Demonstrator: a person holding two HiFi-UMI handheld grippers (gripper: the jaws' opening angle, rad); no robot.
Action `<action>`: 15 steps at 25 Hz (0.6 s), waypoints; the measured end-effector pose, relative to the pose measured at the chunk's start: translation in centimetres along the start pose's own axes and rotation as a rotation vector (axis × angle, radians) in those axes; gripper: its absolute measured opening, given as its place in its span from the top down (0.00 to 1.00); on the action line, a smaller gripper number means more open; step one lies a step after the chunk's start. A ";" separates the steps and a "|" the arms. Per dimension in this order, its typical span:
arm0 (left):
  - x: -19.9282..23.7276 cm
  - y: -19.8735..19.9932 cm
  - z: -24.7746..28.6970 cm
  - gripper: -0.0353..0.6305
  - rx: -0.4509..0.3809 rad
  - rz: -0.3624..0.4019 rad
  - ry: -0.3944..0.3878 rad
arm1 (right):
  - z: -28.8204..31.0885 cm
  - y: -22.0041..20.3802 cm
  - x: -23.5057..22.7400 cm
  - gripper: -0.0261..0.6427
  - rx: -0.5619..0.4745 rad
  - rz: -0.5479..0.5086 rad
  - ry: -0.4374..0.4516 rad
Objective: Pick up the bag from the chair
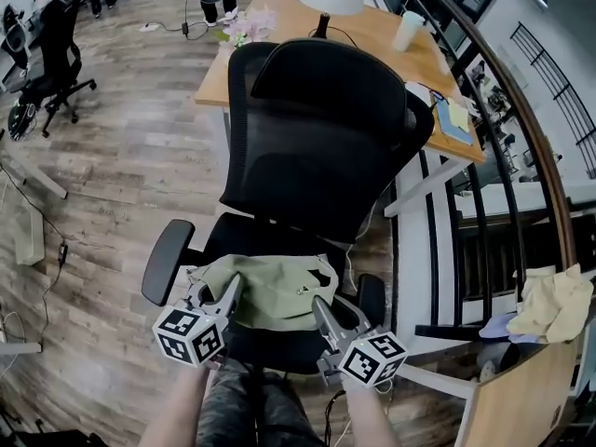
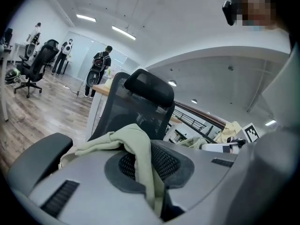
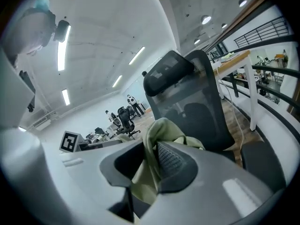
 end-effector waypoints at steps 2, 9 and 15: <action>-0.6 1.0 -0.1 0.91 -0.005 0.010 -0.012 | -0.1 0.9 0.4 0.82 -0.010 -0.007 0.004; -2.3 4.0 -0.1 0.91 -0.034 0.036 -0.027 | -0.2 4.1 1.9 0.82 -0.052 -0.042 0.032; -3.1 6.9 -0.3 0.91 -0.056 0.061 -0.046 | -0.3 6.6 3.4 0.83 -0.088 -0.067 0.059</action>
Point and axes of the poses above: the fingertips, and each gripper's own axes: z forward along the fingers, x to its left, y out of its top, the point moved 1 cm from there along -z, backward along the fingers, and after that the axes turned 15 degrees about -x, right-handed, at the moved point
